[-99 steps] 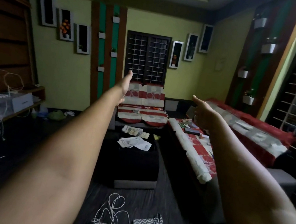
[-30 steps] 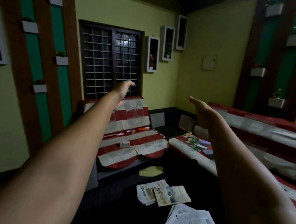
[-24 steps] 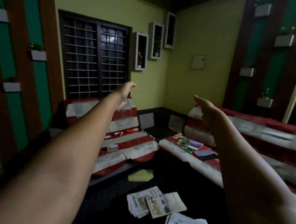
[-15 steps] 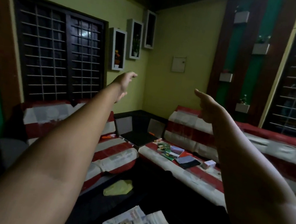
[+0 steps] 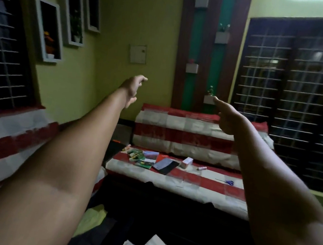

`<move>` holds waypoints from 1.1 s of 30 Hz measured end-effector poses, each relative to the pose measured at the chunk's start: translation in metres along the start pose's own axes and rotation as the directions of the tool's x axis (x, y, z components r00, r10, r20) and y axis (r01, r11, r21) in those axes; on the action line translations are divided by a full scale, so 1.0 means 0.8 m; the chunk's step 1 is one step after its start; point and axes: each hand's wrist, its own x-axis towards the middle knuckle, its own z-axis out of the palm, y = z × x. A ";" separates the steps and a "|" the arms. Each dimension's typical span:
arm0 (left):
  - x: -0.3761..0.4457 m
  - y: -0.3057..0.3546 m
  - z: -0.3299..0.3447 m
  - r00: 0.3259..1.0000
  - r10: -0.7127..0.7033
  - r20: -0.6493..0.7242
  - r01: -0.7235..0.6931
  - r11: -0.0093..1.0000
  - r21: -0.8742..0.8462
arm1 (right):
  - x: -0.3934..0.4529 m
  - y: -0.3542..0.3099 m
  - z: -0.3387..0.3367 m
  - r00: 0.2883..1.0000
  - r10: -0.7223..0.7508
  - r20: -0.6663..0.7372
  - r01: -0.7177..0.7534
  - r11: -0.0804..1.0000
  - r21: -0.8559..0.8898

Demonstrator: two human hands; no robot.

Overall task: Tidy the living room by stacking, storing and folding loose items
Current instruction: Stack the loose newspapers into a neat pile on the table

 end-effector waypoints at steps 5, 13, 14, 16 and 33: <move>0.044 -0.062 -0.011 0.993 -0.092 0.069 0.090 0.995 0.030 | 0.004 0.055 0.031 0.990 0.116 -0.077 -0.117 0.993 0.003; 0.077 -0.269 0.021 0.910 -0.378 0.169 0.365 0.925 0.104 | 0.023 0.240 0.075 0.907 0.393 -0.149 -0.393 0.919 0.030; 0.076 -0.299 0.028 0.892 -0.416 0.176 0.400 0.909 0.119 | 0.029 0.272 0.079 0.897 0.418 -0.144 -0.417 0.908 0.038; 0.076 -0.361 0.041 0.849 -0.496 0.183 0.473 0.867 0.157 | 0.037 0.329 0.088 0.871 0.478 -0.114 -0.475 0.878 0.057; -0.011 -0.795 0.093 0.500 -0.847 0.180 0.721 0.522 0.456 | 0.056 0.730 0.168 0.569 0.822 0.007 -0.816 0.563 0.135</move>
